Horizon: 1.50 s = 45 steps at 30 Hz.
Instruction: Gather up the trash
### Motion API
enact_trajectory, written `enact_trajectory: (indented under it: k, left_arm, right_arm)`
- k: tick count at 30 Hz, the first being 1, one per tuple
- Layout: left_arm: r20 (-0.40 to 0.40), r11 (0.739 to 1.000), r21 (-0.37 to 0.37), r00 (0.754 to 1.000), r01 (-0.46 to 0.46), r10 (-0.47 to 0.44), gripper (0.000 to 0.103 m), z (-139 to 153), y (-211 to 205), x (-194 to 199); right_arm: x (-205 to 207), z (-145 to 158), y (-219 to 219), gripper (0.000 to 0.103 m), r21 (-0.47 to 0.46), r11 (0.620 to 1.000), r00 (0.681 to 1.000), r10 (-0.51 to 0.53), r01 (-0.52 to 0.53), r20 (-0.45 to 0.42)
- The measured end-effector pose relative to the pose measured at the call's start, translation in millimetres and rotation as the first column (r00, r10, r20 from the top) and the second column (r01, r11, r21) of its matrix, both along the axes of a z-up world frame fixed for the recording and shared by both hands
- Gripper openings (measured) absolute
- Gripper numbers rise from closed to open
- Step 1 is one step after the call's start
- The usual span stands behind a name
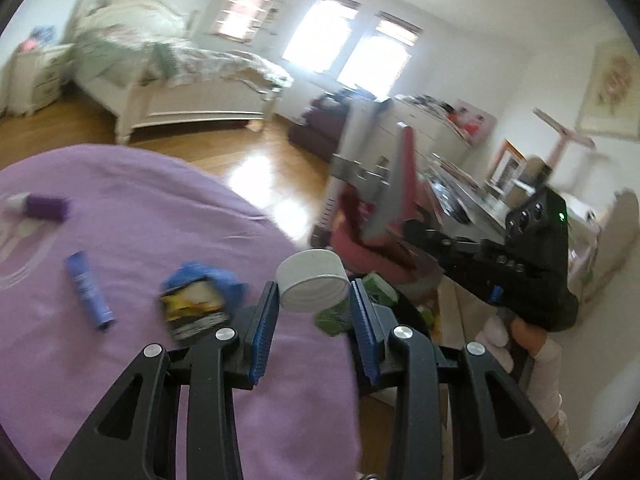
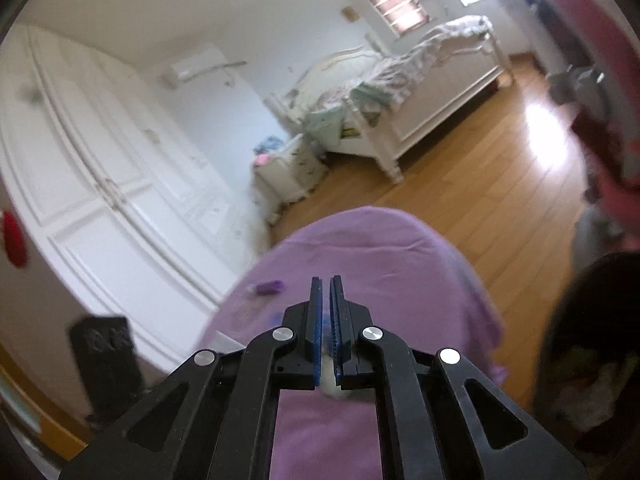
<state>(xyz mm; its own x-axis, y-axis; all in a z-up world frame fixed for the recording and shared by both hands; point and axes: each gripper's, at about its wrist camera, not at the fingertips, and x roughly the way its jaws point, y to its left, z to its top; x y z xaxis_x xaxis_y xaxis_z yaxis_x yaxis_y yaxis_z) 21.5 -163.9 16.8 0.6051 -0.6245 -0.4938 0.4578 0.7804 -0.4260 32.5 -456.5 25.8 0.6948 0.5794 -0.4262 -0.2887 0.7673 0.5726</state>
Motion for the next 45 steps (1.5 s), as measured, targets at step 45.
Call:
enact_trajectory:
  k: [45]
  left_arm:
    - [-0.12,0.992,0.105,0.989,-0.072,0.084,0.037,-39.7,20.9,2.0]
  right_arm:
    - [154.3,-93.1,161.5,0.027,-0.537,0.62,0.798,0.571,-0.572,-0.192]
